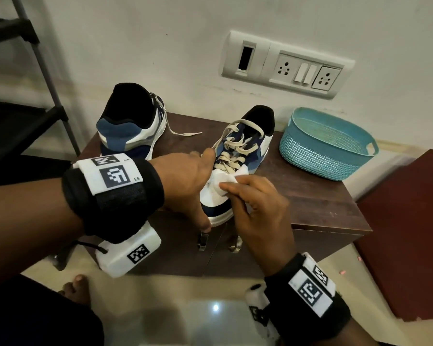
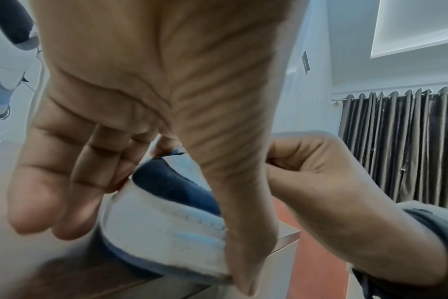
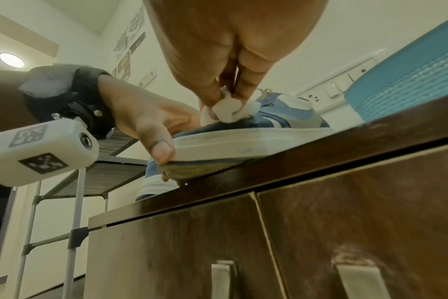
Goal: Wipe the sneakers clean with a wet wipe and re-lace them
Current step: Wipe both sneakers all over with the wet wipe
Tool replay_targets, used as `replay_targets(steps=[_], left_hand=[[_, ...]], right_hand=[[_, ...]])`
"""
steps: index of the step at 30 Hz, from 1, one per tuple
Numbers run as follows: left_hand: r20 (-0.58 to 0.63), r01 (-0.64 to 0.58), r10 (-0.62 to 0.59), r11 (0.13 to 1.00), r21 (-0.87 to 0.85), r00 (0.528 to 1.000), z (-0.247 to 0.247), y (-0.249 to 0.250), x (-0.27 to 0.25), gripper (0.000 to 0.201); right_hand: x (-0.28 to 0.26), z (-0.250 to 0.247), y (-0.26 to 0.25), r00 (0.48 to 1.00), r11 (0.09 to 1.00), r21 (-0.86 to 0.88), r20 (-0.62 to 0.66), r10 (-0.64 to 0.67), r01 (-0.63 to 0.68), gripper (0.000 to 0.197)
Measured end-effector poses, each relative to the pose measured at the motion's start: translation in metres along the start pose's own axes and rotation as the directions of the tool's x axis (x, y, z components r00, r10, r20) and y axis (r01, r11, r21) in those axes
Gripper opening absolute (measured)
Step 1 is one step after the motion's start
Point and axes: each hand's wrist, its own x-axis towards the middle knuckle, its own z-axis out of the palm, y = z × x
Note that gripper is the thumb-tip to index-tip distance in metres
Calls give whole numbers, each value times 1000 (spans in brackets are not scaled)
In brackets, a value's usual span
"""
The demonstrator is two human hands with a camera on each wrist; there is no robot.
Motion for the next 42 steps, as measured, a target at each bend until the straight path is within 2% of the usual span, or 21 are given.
replay_targets(steps=[4, 9, 13, 17, 22, 26, 30, 32, 35, 36, 39, 41, 42], left_hand=[[-4, 4, -4, 1000, 7, 1000, 0, -1, -1, 117], [8, 1, -1, 1000, -5, 1000, 1, -2, -1, 118], [0, -5, 5, 1000, 9, 1000, 1, -1, -2, 119], [-23, -10, 11, 1000, 23, 1000, 2, -1, -2, 114], [-11, -13, 13, 1000, 13, 1000, 5, -2, -2, 115], [-14, -3, 3, 1000, 0, 1000, 6, -2, -1, 116], [-28, 1, 0, 1000, 18, 1000, 6, 1, 0, 115], [-32, 3, -3, 1000, 23, 999, 6, 1, 0, 114], [-49, -4, 5, 1000, 18, 999, 6, 1, -1, 111], [-60, -10, 11, 1000, 9, 998, 6, 1, -2, 111], [-77, -29, 23, 997, -67, 997, -1, 1, -5, 109], [-65, -16, 4, 984, -176, 998, -8, 0, -6, 99], [-78, -6, -12, 973, -229, 997, -10, -1, -5, 94]], right_hand=[[-2, -2, 8, 1000, 999, 45, -11, -11, 11, 21], [-31, -24, 29, 980, 981, 33, 66, 187, -189, 24], [-19, -23, 15, 977, 973, 139, -80, 197, -184, 22], [-27, 9, -12, 953, 955, 173, -142, 268, -242, 28], [-70, 22, -33, 984, 970, 189, -52, 168, -156, 28], [-42, 5, -5, 939, 944, 208, -179, 293, -255, 23], [-37, 15, -8, 910, 922, 229, -209, 359, -311, 21], [-52, 19, -17, 916, 910, 273, -171, 364, -311, 24], [-68, 12, -25, 947, 891, 346, -17, 320, -295, 26], [-68, 6, -23, 950, 887, 359, -7, 313, -290, 26], [-52, -9, -4, 904, 874, 344, -129, 407, -344, 27], [-38, -15, 11, 864, 861, 330, -197, 463, -386, 33], [-32, -15, 16, 861, 862, 320, -200, 467, -393, 36]])
